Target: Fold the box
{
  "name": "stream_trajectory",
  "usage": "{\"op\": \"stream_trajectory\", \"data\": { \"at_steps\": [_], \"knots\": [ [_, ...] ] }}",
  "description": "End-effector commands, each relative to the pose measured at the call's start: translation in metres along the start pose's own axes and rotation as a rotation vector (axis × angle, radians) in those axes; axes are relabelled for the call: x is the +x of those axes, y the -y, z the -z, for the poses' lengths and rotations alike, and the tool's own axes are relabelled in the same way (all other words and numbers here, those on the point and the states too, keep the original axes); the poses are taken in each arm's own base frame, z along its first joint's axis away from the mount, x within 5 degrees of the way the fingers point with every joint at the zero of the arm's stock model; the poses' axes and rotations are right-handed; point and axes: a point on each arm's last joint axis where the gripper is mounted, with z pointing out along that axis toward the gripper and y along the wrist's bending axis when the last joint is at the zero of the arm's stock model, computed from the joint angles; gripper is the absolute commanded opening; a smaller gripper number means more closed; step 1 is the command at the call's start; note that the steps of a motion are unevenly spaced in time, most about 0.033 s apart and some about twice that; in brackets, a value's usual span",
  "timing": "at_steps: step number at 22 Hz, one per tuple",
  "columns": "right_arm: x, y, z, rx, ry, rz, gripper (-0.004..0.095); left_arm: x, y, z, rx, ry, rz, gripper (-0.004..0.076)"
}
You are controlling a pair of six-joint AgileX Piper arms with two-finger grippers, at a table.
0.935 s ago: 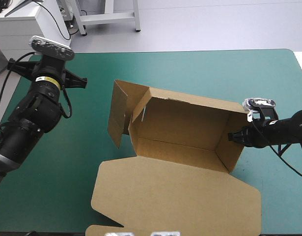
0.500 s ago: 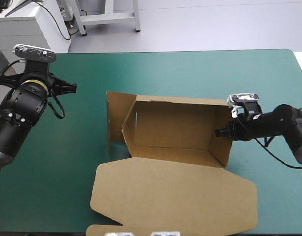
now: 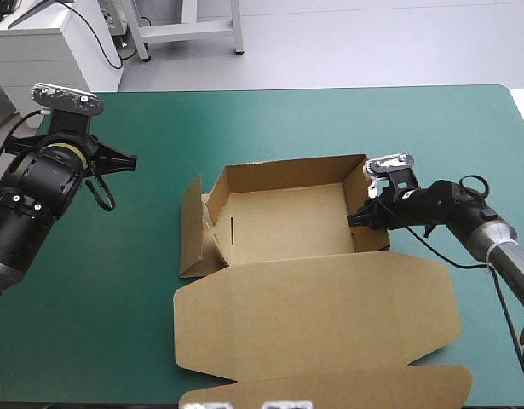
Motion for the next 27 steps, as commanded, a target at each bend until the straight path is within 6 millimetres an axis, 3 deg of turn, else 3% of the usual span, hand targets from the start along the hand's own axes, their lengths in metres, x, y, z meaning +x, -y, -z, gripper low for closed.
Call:
{"op": "stream_trajectory", "data": {
  "at_steps": [1,6,11,13,22,25,27],
  "knots": [
    [-0.04,-0.003,0.035,0.041,0.158,0.089,0.0403,-0.01,-0.008,0.015,-0.012,0.088,0.006,-0.0003],
    [-0.07,-0.005,0.086,0.112,0.113,0.254,0.04,-0.007,-0.009,0.014,-0.026,0.057,-0.029,-0.0003],
    [-0.075,-0.01,0.096,0.073,0.089,0.126,0.0393,-0.007,-0.008,0.014,-0.012,0.053,-0.017,-0.0003],
    [-0.074,-0.009,0.09,0.067,0.068,0.072,0.0393,-0.006,-0.007,0.014,0.001,0.049,-0.009,-0.0003],
    [-0.064,0.005,0.028,0.037,-0.132,-0.031,0.0386,-0.003,-0.004,0.014,0.028,0.007,0.019,-0.0003],
    [-0.056,0.011,0.0,0.023,-0.23,-0.046,0.0293,-0.002,-0.004,0.014,0.028,0.007,0.019,-0.0006],
    [-0.054,0.013,-0.009,0.02,-0.252,-0.051,0.0221,-0.002,-0.004,0.014,0.028,0.007,0.019,-0.0008]
  ]
}}
